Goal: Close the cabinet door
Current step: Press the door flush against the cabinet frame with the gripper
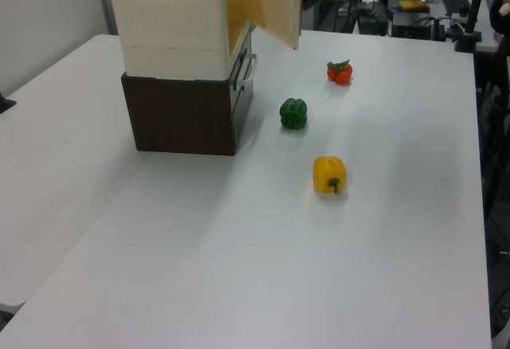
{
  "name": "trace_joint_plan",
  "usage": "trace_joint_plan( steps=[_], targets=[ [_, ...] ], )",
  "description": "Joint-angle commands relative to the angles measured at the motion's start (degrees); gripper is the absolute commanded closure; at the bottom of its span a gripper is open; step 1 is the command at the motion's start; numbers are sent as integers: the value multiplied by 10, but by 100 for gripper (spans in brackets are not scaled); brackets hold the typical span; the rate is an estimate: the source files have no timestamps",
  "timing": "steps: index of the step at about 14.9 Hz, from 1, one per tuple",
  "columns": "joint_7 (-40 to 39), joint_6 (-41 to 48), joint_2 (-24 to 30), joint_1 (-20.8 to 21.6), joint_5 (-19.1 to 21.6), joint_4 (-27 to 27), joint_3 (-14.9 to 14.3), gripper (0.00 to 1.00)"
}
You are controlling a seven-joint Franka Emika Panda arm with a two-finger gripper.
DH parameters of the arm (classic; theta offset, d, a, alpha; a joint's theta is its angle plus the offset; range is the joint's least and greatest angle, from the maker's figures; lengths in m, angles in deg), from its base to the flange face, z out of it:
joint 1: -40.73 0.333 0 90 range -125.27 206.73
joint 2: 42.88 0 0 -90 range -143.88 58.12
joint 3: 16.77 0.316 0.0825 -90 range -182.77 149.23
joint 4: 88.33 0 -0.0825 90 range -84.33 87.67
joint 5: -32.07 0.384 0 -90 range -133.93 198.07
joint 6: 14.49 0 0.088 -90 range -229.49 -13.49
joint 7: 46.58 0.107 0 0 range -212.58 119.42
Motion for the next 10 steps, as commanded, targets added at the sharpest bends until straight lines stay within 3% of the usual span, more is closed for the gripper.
trace_joint_plan(
  steps=[1,10],
  targets=[
    [8,-58,-14,13,19,-14,23,100],
    [7,-183,-67,24,21,-57,58,100]
  ],
)
